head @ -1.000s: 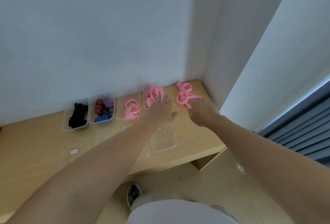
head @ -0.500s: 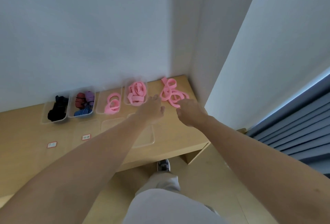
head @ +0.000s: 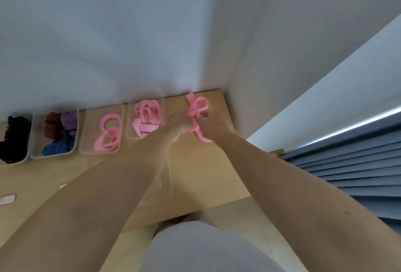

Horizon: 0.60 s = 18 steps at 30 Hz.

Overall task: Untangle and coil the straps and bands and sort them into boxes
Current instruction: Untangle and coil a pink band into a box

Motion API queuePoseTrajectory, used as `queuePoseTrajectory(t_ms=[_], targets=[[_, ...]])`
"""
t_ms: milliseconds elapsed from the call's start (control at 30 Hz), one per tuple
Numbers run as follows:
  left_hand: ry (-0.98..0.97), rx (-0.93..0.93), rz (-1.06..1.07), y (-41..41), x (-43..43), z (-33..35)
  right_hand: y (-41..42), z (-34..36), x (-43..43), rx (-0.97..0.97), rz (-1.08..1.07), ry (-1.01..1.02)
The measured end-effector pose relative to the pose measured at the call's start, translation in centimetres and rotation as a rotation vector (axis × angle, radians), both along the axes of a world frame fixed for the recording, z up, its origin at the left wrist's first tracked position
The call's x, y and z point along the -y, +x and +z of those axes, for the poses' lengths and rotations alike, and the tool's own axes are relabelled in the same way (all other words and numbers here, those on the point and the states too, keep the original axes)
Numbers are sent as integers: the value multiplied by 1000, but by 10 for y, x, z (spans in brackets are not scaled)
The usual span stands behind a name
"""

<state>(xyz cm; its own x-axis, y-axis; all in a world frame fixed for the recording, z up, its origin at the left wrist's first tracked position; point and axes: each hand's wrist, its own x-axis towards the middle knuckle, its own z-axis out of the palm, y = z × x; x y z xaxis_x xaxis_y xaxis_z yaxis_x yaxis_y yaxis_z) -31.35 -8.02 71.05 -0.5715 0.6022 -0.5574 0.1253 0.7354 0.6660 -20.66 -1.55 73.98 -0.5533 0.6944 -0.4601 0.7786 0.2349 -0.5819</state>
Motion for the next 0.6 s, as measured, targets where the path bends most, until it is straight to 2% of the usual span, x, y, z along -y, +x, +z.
queuePoseTrajectory(t_ms=[200, 333, 467, 600], targets=[[-70, 109, 26, -20, -24, -9, -25, -29, -23, -18, -191, -146], [-91, 211, 92, -33, -32, -13, -31, -31, -32, -49, -242, -229], [-22, 289, 152, -39, -33, 3, -31, -14, -43, -184, -266, -318], [151, 327, 127, -45, -25, 22, -18, 4, -58, -298, -232, -494]])
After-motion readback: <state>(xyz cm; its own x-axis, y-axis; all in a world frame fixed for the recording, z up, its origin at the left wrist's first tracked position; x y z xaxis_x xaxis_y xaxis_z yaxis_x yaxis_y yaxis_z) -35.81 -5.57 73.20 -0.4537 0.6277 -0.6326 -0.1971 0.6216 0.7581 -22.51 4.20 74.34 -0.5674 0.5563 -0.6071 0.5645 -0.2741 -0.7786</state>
